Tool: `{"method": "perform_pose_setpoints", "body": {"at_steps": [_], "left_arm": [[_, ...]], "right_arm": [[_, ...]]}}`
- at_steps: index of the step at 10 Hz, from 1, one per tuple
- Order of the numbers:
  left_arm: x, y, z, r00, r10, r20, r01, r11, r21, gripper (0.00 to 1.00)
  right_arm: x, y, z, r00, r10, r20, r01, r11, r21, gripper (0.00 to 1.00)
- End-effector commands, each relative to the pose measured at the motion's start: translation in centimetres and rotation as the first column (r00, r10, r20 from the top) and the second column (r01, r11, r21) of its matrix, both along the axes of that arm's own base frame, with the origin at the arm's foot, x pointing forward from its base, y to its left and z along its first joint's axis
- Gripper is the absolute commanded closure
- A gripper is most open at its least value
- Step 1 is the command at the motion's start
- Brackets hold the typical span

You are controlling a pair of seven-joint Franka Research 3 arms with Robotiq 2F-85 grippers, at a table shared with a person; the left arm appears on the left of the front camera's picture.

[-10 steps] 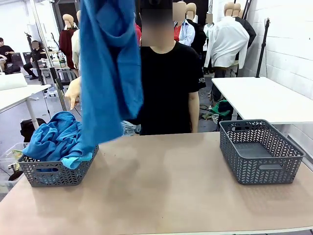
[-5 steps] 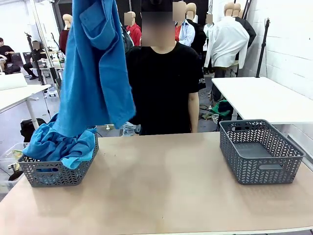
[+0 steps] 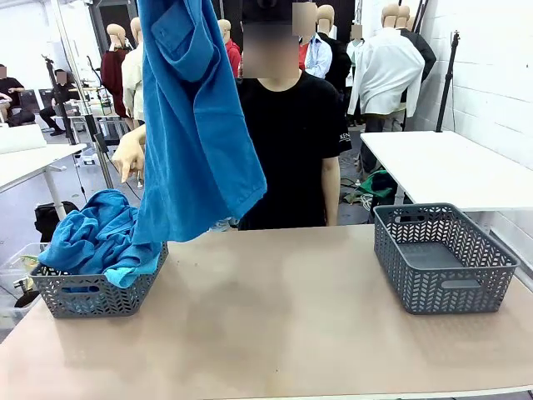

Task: Sort the tops and bottoms.
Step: Sort the clothes according to human instructions.

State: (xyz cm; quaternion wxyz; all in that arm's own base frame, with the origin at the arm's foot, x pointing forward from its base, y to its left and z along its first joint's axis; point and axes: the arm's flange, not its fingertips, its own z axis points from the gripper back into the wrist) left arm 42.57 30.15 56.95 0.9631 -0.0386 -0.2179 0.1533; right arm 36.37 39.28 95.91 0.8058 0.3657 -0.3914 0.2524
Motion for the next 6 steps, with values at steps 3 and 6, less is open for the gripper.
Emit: {"method": "perform_pose_setpoints", "body": {"at_steps": [3, 6], "left_arm": [[-0.24, -0.02, 0.01, 1.0, -0.001, 0.005, 0.001, 1.0, -0.009, 0.0], [-0.24, -0.02, 0.01, 1.0, -0.001, 0.005, 0.001, 1.0, -0.009, 0.0]], "right_arm": [[-0.27, -0.47, 0.33, 1.0, 0.003, 0.009, -0.003, 1.0, -0.001, 1.0], [0.01, -0.01, 0.0, 1.0, 0.0, 0.0, 0.0, 1.0, 0.0, 1.0]]}}
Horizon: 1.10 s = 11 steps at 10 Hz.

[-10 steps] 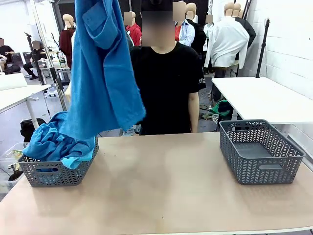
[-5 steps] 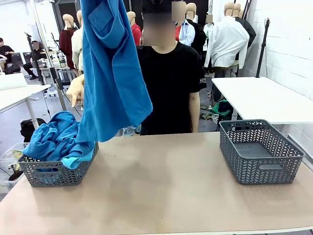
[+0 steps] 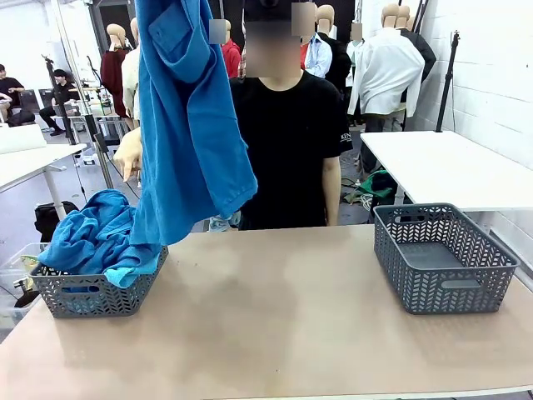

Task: Sort the tops and bottoms.
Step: Sort the clothes according to human instructions.

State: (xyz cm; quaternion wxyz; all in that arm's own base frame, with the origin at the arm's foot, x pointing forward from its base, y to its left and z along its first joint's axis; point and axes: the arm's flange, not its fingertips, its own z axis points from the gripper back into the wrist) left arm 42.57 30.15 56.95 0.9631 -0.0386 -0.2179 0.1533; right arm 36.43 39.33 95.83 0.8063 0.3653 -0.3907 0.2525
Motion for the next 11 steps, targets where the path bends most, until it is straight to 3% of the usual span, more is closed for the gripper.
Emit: {"method": "perform_pose_setpoints", "body": {"at_steps": [1, 2, 4, 6, 8, 9, 11], "left_arm": [[-0.2, 0.0, 0.0, 1.0, -0.001, 0.005, 0.001, 1.0, -0.009, 0.0], [-0.2, 0.0, 0.0, 1.0, -0.001, 0.005, 0.001, 1.0, -0.009, 0.0], [-0.2, 0.0, 0.0, 1.0, -0.001, 0.005, 0.001, 1.0, -0.009, 0.0], [-0.2, 0.0, 0.0, 1.0, -0.001, 0.005, 0.001, 1.0, -0.009, 0.0], [-0.2, 0.0, 0.0, 1.0, -0.001, 0.005, 0.001, 1.0, -0.009, 0.0], [-0.2, 0.0, 0.0, 1.0, -0.001, 0.005, 0.001, 1.0, -0.009, 0.0], [-0.2, 0.0, 0.0, 1.0, -0.001, 0.005, 0.001, 1.0, -0.009, 0.0]], "right_arm": [[3.0, 2.8, 1.4, 1.0, 0.017, -0.026, -0.016, 0.998, 0.057, 1.0], [5.7, 5.1, 2.6, 0.998, 0.043, -0.035, -0.038, 0.991, 0.127, 1.0], [9.7, 10.5, 4.9, 0.991, 0.13, 0.022, -0.13, 0.945, 0.299, 1.0], [12.5, 15.7, 6.6, 0.991, 0.114, 0.074, -0.135, 0.896, 0.424, 1.0], [15.7, 19.2, 8.8, 0.988, 0.051, 0.143, -0.128, 0.782, 0.61, 1.0], [17.5, 20.7, 8.1, 0.992, 0.066, 0.103, -0.117, 0.756, 0.644, 1.0], [21.8, 23.2, 3.2, 0.996, 0.053, -0.076, -0.002, 0.826, 0.563, 1.0]]}}
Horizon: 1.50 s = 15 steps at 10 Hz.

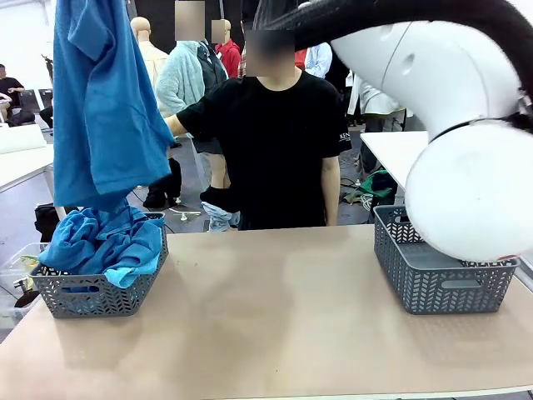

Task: Sort the tops and bottoms.
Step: Sort the clothes according to human instructions.

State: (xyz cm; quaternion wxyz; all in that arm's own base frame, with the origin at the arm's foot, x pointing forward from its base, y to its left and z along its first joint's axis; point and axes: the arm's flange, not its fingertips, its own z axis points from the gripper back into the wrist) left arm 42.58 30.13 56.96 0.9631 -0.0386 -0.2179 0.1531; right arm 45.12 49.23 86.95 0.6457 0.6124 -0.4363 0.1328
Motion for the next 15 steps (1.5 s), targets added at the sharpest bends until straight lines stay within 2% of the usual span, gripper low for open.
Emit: {"method": "perform_pose_setpoints", "body": {"at_steps": [1, 9, 10, 11, 12, 14, 15], "left_arm": [[-0.2, 0.0, 0.0, 1.0, -0.001, 0.005, 0.001, 1.0, -0.009, 0.0], [-0.2, 0.0, 0.0, 1.0, -0.001, 0.005, 0.001, 1.0, -0.009, 0.0], [-0.2, 0.0, 0.0, 1.0, -0.001, 0.005, 0.001, 1.0, -0.009, 0.0], [-0.2, 0.0, 0.0, 1.0, -0.001, 0.005, 0.001, 1.0, -0.009, 0.0], [-0.2, 0.0, 0.0, 1.0, -0.001, 0.005, 0.001, 1.0, -0.009, 0.0], [-0.2, 0.0, 0.0, 1.0, -0.001, 0.005, 0.001, 1.0, -0.009, 0.0], [-0.2, 0.0, 0.0, 1.0, -0.001, 0.005, 0.001, 1.0, -0.009, 0.0]], "right_arm": [[-1.7, -0.9, 2.2, 0.999, -0.004, 0.052, 0.003, 1.0, 0.018, 1.0], [-1.7, -0.9, 2.2, 0.999, -0.004, 0.052, 0.003, 1.0, 0.018, 1.0], [-1.7, -0.9, 2.2, 0.999, 0.0, 0.035, 0.0, 1.0, 0.012, 1.0], [1.0, 1.9, 1.9, 0.971, 0.225, 0.079, -0.227, 0.974, 0.017, 1.0], [4.4, 4.9, 1.6, 0.933, 0.348, 0.091, -0.352, 0.936, 0.034, 1.0], [10.4, 10.9, -0.2, 0.956, 0.293, 0.019, -0.293, 0.954, 0.056, 1.0], [12.5, 13.4, -1.6, 0.948, 0.315, -0.039, -0.313, 0.948, 0.054, 1.0]]}}
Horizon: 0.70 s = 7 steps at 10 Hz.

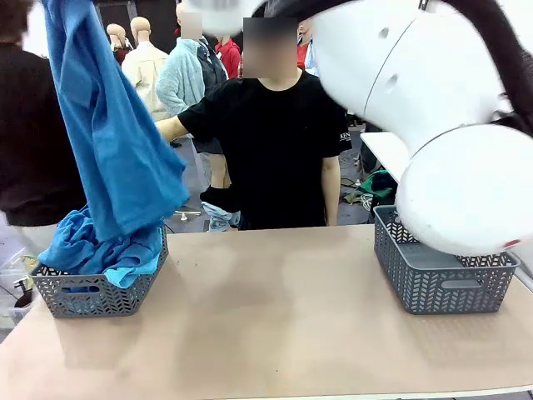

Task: Sort the tops and bottoms.
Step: Sort the clothes according to human instructions.

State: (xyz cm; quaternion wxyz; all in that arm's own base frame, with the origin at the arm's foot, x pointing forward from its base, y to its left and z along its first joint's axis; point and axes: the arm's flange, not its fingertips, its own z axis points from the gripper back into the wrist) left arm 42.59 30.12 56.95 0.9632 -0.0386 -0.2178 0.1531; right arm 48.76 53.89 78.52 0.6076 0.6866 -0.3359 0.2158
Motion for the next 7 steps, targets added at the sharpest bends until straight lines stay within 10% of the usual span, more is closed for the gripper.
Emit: {"method": "perform_pose_setpoints", "body": {"at_steps": [1, 7], "left_arm": [[-0.3, 0.0, 0.0, 1.0, -0.001, 0.005, 0.001, 1.0, -0.009, 0.0], [-0.3, 0.0, 0.0, 1.0, -0.001, 0.005, 0.001, 1.0, -0.009, 0.0]], "right_arm": [[10.7, 10.8, 5.4, 0.998, -0.017, -0.064, 0.016, 1.0, -0.008, 1.0], [17.7, 21.5, -2.2, 0.998, -0.064, -0.017, 0.066, 0.99, 0.126, 1.0]]}}
